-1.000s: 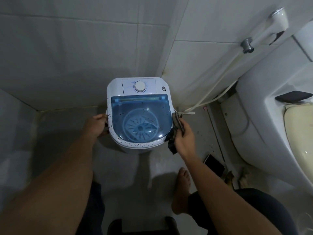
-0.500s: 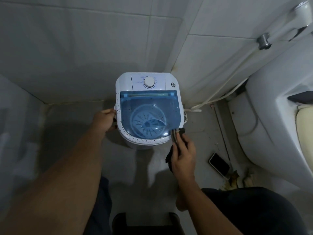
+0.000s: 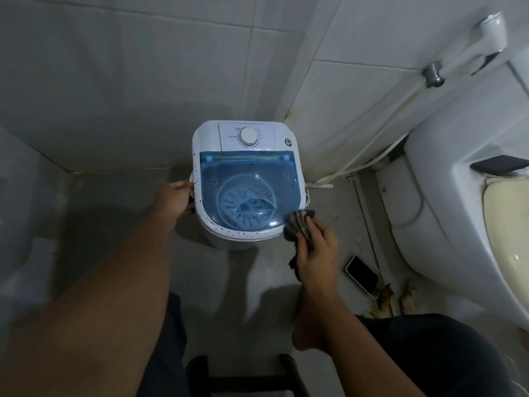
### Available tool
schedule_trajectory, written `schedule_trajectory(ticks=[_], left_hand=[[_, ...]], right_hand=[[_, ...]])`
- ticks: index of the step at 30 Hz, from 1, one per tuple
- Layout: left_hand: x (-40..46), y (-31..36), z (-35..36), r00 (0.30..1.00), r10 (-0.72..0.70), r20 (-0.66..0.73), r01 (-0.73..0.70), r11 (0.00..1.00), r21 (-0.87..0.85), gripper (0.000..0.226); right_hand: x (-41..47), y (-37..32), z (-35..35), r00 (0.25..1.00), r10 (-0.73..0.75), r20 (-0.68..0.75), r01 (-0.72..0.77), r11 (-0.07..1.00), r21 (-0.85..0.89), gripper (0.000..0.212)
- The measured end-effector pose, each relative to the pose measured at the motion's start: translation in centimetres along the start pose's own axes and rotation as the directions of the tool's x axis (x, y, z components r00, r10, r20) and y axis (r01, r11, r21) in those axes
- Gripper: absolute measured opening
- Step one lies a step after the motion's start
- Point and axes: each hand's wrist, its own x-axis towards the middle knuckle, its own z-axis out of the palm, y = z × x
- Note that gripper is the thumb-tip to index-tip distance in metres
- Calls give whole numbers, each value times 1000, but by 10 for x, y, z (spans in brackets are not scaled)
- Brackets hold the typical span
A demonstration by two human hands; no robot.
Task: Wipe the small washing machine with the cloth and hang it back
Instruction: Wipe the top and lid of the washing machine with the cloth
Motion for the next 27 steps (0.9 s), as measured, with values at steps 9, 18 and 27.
schedule_trajectory(ticks=[9, 18, 27], left_hand=[[-3, 1, -2, 1000, 1, 15, -2, 1000, 14, 29], [-8, 6, -6, 1000, 5, 17, -6, 999, 41, 29], [-10, 8, -5, 999, -22, 42, 22, 1000, -3, 27]], right_hand=[[-30, -33, 37, 966, -250, 71, 252, 967, -26, 41], [-27, -83, 56, 858, -443, 261, 429, 896, 111, 38], [-21, -30, 26, 928, -340, 154, 350, 936, -45, 48]])
